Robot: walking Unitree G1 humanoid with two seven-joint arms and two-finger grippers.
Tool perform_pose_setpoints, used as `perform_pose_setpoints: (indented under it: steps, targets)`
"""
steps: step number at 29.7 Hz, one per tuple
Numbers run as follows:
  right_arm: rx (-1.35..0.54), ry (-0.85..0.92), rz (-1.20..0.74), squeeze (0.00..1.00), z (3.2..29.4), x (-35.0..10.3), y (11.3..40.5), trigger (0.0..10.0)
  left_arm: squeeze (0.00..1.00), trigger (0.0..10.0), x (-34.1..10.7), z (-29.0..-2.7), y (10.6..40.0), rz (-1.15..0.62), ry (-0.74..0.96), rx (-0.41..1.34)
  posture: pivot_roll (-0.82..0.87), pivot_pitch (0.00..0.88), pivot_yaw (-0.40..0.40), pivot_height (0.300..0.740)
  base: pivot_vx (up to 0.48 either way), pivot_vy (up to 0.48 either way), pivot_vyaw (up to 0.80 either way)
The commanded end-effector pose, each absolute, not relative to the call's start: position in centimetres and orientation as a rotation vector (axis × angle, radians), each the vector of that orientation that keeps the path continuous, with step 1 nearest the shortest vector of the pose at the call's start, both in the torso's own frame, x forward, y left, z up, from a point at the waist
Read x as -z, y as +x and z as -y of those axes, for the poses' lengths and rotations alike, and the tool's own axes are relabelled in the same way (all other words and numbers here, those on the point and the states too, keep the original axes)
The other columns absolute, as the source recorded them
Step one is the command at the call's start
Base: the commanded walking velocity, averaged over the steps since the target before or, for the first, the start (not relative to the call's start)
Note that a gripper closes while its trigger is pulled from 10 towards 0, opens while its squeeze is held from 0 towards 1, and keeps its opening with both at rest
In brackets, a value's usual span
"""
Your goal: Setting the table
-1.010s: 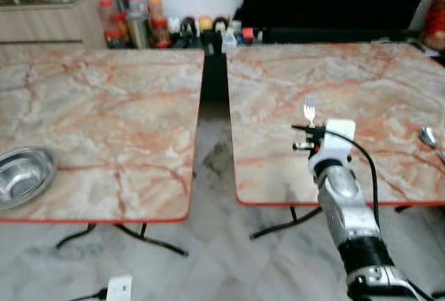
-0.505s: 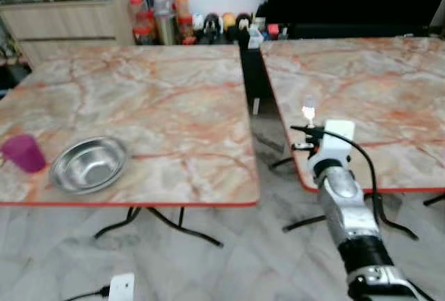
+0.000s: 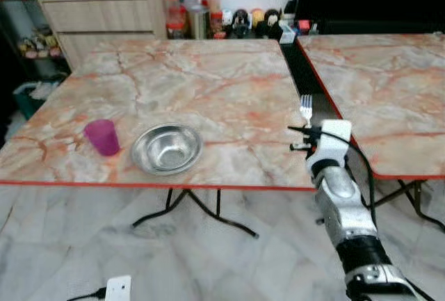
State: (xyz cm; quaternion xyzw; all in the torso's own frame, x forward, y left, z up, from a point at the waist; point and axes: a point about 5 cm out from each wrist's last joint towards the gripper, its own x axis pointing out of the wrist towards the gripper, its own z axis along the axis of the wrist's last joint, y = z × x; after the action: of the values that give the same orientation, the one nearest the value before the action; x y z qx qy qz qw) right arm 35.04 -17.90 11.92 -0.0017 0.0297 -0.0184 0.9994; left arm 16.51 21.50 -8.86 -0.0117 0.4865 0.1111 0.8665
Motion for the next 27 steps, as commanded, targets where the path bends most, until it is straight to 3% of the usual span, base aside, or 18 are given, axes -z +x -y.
perform_pose_setpoints:
  steps: [1, 10, 27]
  targets:
    - [0.009, 0.004, -0.038, 0.00, 16.9, -12.5, 35.4, 10.0, 0.00, 10.0, 8.9, -22.0, 16.1, -1.030, -0.012, -0.242, 0.06, 0.000, -0.018, 0.728, 0.000, 0.480, 0.00]
    - [0.011, 0.001, -0.041, 0.00, 16.9, -12.4, 35.4, 10.0, 0.00, 10.0, 8.9, -21.9, 16.4, -1.020, -0.010, -0.242, 0.06, 0.000, -0.018, 0.728, 0.000, 0.459, 0.00]
    - [0.036, 0.007, -0.050, 0.00, 17.3, -12.2, 35.4, 10.0, 0.00, 10.0, 8.5, -21.8, 17.1, -0.982, -0.007, -0.232, 0.07, 0.000, -0.020, 0.728, 0.046, 0.000, 0.00]
